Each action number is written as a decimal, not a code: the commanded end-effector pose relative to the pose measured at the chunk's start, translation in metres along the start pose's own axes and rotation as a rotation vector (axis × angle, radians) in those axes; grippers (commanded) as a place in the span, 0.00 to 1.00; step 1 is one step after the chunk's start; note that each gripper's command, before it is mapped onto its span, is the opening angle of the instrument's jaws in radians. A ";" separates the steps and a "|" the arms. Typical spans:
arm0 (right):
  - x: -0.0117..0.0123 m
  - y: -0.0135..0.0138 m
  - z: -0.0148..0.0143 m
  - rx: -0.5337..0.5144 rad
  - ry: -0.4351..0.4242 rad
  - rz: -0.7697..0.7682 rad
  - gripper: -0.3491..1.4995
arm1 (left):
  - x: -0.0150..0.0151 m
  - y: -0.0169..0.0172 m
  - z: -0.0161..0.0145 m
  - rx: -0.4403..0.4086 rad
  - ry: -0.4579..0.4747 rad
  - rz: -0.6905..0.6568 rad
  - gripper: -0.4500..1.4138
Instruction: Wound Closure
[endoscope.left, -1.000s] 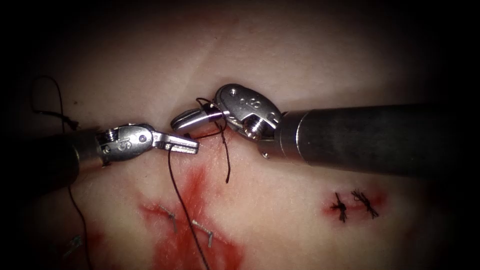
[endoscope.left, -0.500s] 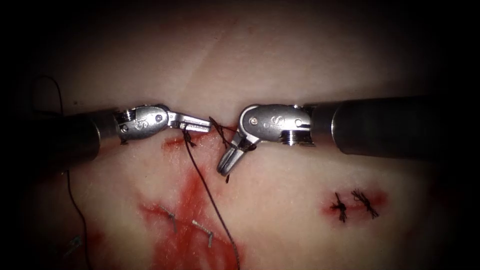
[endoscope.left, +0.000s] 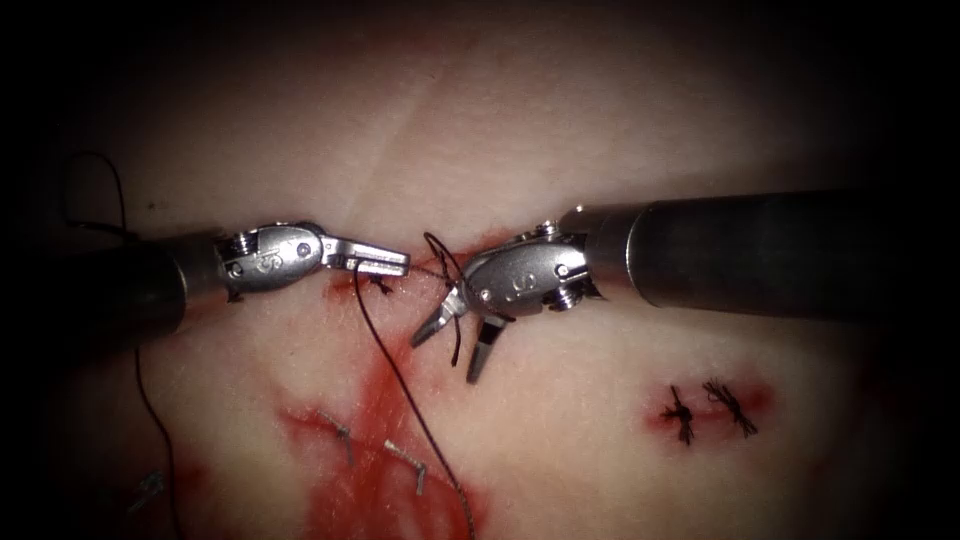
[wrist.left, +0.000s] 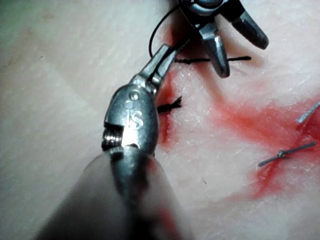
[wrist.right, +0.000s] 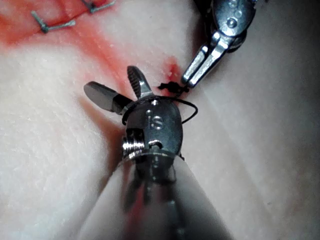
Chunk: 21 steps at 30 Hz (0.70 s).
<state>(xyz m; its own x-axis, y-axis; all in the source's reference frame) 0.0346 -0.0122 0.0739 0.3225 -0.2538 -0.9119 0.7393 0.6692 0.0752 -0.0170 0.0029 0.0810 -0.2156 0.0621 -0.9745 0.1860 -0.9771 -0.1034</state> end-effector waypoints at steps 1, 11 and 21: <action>-0.0003 0.0004 0.0009 -0.001 -0.001 -0.002 0.70 | -0.0006 -0.0004 0.0006 -0.001 0.000 0.002 0.00; -0.0020 -0.0003 0.0027 0.029 -0.092 -0.037 0.69 | -0.0009 0.0000 0.0008 -0.001 -0.003 -0.017 0.00; -0.0014 0.0002 0.0014 0.036 -0.077 -0.025 0.00 | -0.0011 0.0007 0.0007 -0.004 -0.004 -0.024 0.00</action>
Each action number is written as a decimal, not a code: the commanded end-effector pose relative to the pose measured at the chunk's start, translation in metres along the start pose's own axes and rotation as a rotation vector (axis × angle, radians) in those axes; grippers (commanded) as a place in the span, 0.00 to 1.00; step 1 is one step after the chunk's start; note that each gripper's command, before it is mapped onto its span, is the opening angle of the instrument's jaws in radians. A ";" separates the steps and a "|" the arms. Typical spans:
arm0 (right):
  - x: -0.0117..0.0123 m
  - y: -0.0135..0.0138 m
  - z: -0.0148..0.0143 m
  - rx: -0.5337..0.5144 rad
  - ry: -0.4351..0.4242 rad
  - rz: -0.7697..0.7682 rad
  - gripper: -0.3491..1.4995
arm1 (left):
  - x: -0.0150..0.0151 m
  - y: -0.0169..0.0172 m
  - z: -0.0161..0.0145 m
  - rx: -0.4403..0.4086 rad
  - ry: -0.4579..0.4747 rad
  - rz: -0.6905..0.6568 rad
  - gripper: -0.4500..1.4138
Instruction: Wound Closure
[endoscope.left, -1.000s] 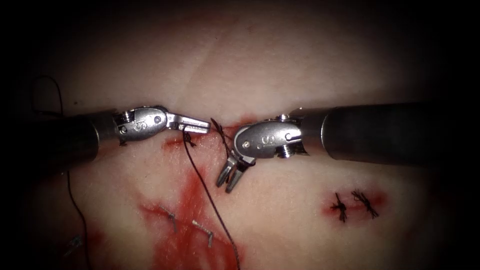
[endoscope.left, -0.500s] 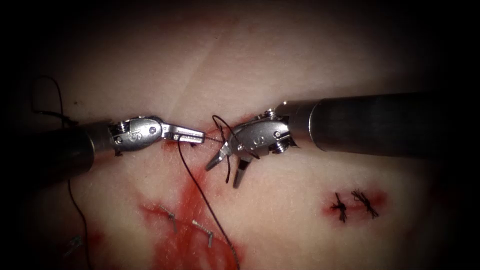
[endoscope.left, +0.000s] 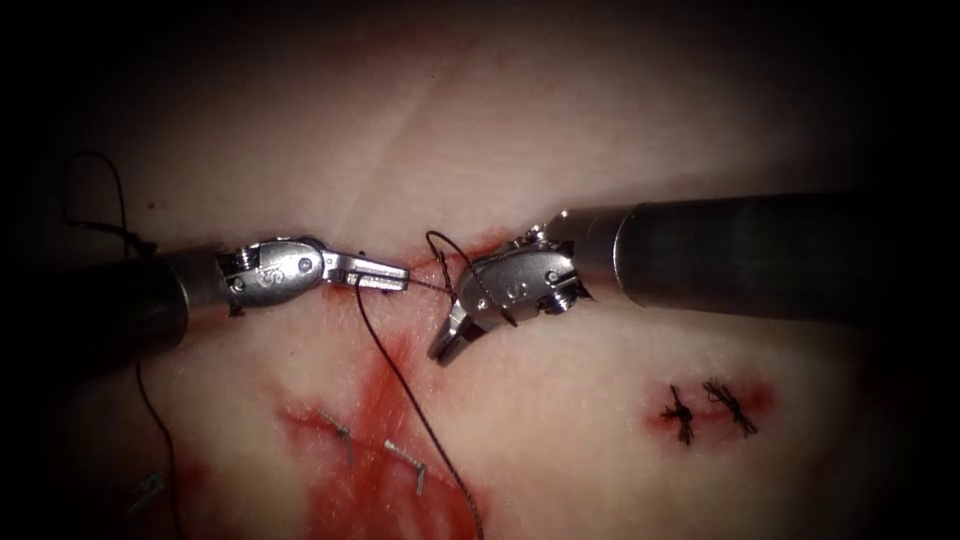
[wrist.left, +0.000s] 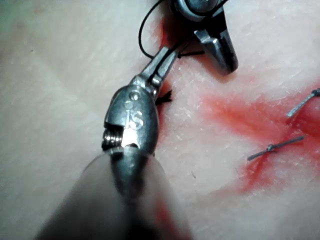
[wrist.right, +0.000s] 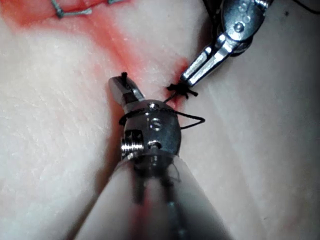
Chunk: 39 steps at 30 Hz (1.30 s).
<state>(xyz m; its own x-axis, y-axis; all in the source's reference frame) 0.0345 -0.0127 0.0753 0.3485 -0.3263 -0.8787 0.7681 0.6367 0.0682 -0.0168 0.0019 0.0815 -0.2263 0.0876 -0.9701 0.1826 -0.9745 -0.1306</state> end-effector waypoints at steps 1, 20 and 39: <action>-0.0001 0.0006 0.0004 -0.001 0.004 0.002 0.00 | -0.0005 -0.0002 0.0006 -0.002 0.001 -0.002 0.00; -0.0033 0.0035 -0.0041 -0.049 0.171 0.210 0.00 | 0.0017 0.0149 0.0062 -0.102 -0.087 -0.049 0.00; -0.0073 0.0085 -0.0053 -0.117 0.167 0.280 0.00 | 0.0162 0.0301 0.0121 -0.251 -0.028 -0.116 0.00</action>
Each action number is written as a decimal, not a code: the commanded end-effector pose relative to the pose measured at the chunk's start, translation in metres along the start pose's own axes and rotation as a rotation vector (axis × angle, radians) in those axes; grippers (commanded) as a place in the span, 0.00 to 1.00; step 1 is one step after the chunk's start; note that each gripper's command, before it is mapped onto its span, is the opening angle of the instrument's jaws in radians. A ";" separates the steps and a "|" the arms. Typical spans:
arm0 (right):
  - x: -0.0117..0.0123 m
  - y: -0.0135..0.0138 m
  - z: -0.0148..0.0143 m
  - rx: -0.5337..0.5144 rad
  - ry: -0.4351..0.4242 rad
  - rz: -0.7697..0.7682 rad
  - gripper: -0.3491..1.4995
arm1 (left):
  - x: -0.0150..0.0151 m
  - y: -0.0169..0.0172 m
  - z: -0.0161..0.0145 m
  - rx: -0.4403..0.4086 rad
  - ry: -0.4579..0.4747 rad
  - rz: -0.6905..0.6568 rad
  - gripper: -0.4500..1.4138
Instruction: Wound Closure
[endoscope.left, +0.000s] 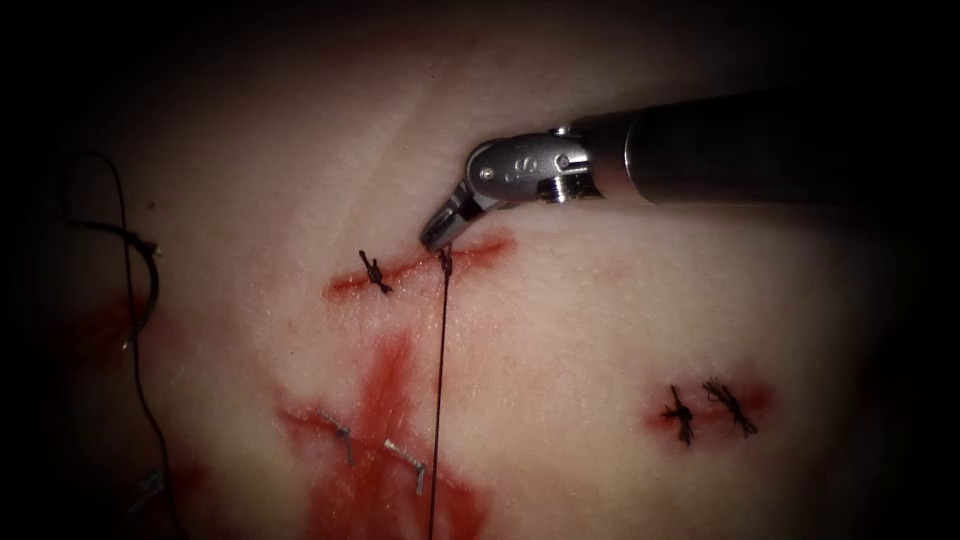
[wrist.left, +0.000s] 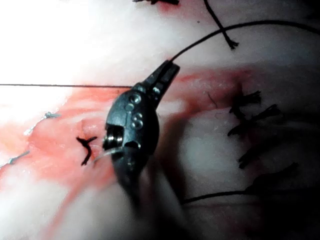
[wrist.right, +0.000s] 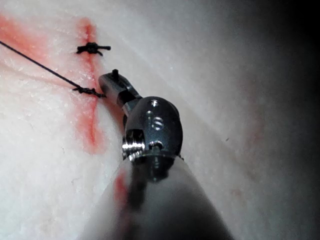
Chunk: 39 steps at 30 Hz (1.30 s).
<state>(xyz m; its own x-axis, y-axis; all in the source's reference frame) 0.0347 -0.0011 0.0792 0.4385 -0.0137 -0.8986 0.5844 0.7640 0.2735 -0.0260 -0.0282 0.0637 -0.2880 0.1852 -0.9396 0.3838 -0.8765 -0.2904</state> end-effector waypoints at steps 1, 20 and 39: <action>-0.0002 0.0009 0.0011 -0.004 -0.002 0.000 0.00 | -0.0003 0.0006 0.0014 -0.002 0.004 0.000 0.00; -0.0011 0.0025 0.0011 -0.129 -0.035 0.027 0.00 | 0.0032 -0.0015 0.0023 0.061 0.049 0.007 0.00; 0.0004 -0.0058 -0.0047 -0.519 0.203 0.184 0.71 | 0.0117 -0.0192 -0.0158 0.276 -0.048 0.354 0.00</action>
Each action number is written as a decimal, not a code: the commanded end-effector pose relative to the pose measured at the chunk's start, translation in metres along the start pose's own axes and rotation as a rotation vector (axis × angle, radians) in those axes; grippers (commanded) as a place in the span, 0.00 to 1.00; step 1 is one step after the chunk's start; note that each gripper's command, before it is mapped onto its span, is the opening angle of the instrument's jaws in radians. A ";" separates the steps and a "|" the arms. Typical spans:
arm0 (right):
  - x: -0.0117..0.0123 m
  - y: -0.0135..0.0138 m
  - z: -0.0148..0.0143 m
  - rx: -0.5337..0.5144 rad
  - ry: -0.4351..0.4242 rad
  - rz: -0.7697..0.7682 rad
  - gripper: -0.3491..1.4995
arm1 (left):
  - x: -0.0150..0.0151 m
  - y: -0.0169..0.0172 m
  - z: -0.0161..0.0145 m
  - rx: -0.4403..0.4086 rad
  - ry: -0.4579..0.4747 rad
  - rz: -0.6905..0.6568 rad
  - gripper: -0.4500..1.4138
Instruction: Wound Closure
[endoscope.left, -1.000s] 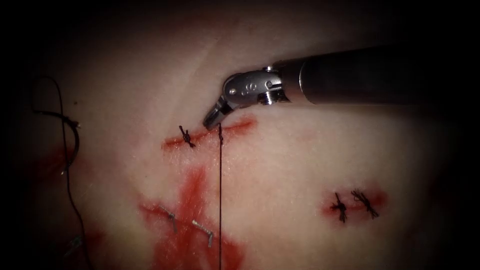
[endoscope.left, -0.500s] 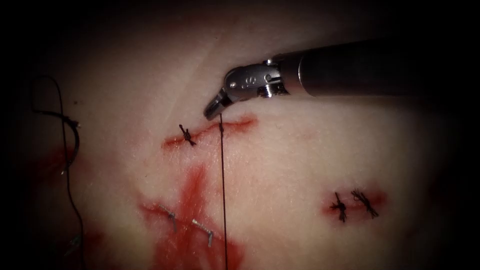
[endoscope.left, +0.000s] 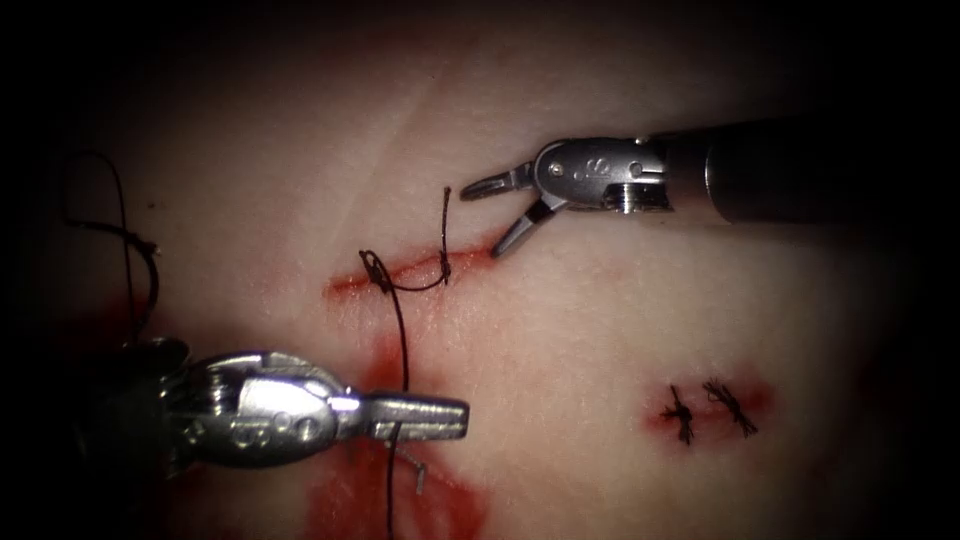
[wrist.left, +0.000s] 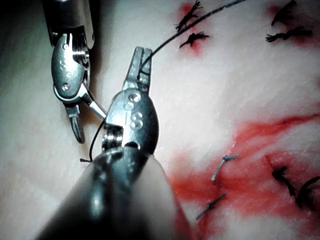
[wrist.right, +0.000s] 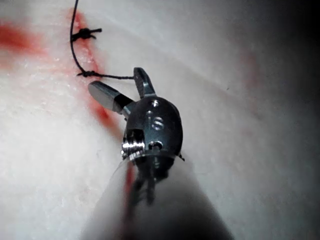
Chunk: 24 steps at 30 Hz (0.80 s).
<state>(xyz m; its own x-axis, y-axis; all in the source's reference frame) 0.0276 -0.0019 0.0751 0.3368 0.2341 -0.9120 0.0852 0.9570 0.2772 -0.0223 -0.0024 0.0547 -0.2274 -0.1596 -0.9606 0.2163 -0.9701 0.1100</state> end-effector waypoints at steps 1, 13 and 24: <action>-0.0003 -0.0004 0.0010 -0.035 0.015 -0.001 0.64 | -0.0009 -0.0005 0.0006 -0.014 0.000 0.004 0.00; 0.0001 -0.0003 0.0071 -0.188 0.213 0.035 0.00 | -0.0039 -0.0012 -0.0014 -0.245 0.031 0.137 0.00; 0.0020 0.0007 0.0147 -0.126 0.279 0.038 0.00 | -0.0028 0.0003 -0.0016 -0.480 0.123 0.239 0.00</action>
<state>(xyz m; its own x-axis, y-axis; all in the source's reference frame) 0.0411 -0.0030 0.0774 0.0644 0.2910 -0.9546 -0.0431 0.9565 0.2887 -0.0195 -0.0022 0.0564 -0.0068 -0.3134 -0.9496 0.6679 -0.7081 0.2290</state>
